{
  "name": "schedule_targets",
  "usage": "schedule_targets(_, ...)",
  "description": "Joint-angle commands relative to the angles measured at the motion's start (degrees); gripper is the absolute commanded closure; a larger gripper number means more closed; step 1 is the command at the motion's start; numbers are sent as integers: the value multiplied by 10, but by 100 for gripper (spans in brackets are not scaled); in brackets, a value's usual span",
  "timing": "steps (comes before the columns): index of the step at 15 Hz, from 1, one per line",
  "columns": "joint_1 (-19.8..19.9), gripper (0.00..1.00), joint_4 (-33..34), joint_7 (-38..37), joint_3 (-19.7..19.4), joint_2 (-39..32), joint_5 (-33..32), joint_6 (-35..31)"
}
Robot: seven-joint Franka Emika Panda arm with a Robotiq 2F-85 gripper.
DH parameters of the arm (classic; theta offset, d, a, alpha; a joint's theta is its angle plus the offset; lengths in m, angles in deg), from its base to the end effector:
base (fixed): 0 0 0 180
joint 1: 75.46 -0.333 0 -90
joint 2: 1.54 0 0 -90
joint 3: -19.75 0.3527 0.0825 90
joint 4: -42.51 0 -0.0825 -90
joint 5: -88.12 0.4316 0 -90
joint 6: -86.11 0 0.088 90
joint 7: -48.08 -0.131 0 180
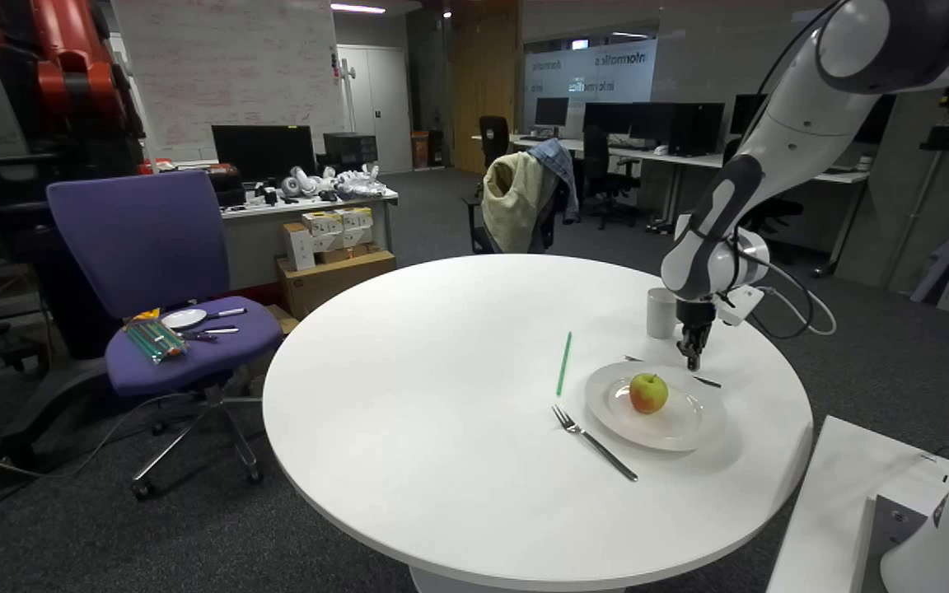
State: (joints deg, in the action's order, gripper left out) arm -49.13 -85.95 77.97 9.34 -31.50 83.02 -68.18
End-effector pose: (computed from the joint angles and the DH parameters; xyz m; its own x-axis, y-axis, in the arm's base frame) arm 0.4477 -0.3420 0.0942 0.9920 -0.0214 -0.1248 -0.0127 -0.9975 0.0702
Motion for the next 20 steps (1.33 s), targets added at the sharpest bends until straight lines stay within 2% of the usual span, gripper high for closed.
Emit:
schedule_targets(1,8,100,-34,-1,1,-6,-8,-34)
schedule_targets(5,15,100,-50,8,11,2,-1,-49)
schedule_targets(11,38,100,-101,7,26,15,5,-152)
schedule_targets(15,75,100,-121,13,58,20,5,-187)
schedule_targets(20,143,100,-126,22,110,33,10,-186)
